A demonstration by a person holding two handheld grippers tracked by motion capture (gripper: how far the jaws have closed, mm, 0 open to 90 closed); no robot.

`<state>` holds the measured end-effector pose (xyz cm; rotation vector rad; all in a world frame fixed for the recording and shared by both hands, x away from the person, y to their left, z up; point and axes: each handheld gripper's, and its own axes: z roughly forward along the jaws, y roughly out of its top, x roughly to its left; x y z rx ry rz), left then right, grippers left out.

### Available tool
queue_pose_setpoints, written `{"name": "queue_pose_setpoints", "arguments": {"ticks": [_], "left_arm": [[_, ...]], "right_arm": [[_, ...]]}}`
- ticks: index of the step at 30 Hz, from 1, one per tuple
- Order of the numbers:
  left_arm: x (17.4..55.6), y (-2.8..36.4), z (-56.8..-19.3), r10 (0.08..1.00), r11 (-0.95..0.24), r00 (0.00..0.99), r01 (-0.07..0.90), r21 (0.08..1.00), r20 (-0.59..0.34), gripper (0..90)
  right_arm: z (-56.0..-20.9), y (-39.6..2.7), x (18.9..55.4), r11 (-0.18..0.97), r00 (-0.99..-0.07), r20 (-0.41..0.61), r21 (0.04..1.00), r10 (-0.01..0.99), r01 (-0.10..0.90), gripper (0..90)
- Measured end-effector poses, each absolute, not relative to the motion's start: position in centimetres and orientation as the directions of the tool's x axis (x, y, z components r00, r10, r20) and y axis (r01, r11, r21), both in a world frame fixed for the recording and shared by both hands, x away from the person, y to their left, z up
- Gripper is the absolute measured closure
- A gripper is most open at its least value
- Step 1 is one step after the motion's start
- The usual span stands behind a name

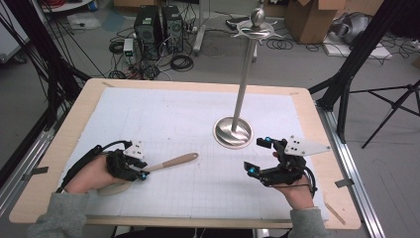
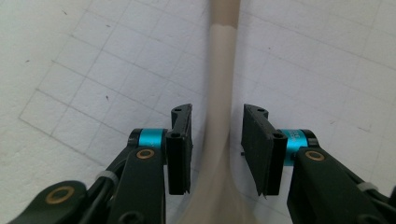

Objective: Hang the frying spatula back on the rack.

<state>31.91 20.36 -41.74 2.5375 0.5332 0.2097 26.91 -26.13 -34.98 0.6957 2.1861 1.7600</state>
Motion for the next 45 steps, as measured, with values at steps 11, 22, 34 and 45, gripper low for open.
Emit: {"name": "queue_pose_setpoints", "arguments": {"ticks": [11,22,34,45], "left_arm": [[32.8,20.7,-41.8,0.399,-0.767,0.917,0.336,0.546,-0.005,67.5],[32.9,20.7,-41.9,0.411,-0.758,0.911,0.35,0.551,-0.013,74.8],[32.7,20.8,-42.0,0.425,-0.744,0.905,0.359,0.564,-0.016,76.7],[33.1,21.0,-41.9,0.432,-0.739,0.901,0.376,0.559,-0.036,77.6]], "right_arm": [[-35.1,-26.2,26.9,0.158,-0.854,0.106,0.964,0.51,0.214,8.5],[-35.3,-26.1,27.1,0.161,-0.856,0.107,0.963,0.506,0.216,8.5],[-35.4,-26.0,27.1,0.164,-0.857,0.108,0.962,0.505,0.218,8.4],[-35.3,-26.0,27.1,0.163,-0.858,0.103,0.964,0.504,0.212,8.5]]}}
